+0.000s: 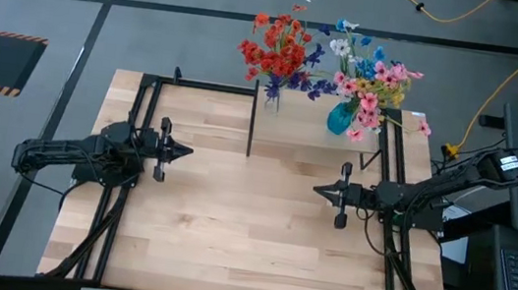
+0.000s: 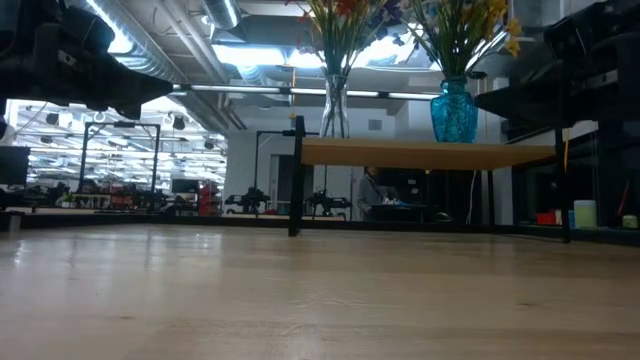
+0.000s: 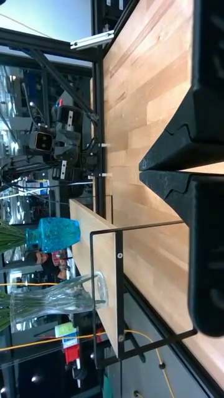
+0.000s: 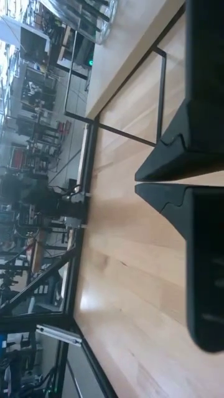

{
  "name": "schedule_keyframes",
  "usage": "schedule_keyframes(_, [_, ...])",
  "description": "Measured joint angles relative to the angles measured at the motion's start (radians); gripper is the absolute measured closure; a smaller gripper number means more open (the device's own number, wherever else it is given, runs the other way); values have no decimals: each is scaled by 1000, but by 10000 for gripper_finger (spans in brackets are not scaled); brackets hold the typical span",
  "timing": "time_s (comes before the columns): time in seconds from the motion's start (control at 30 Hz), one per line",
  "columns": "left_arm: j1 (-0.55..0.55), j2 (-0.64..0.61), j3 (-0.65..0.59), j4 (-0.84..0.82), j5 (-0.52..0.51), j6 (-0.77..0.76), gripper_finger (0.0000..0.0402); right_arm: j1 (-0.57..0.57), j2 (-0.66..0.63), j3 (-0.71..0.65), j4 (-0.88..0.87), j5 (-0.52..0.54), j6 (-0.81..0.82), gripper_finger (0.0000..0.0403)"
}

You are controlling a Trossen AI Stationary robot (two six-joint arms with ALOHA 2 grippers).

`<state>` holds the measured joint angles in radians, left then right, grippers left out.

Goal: Pick and place flowers into a vace then onto a shelf
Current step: Return to Home Position

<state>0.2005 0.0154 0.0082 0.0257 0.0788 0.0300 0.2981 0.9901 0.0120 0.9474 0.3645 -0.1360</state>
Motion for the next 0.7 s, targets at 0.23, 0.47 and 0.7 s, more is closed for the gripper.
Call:
schedule_keyframes(0.23, [0, 0, 0, 0, 0, 1, 395, 1, 0, 0, 0, 0, -1, 383])
schedule_keyframes(0.47, [0, 0, 0, 0, 0, 0, 395, -7, -107, 0, -122, -32, 81, 383])
schedule_keyframes(0.7, [0, 0, 0, 0, 1, 0, 395, -58, -392, 0, -452, -277, 104, 383])
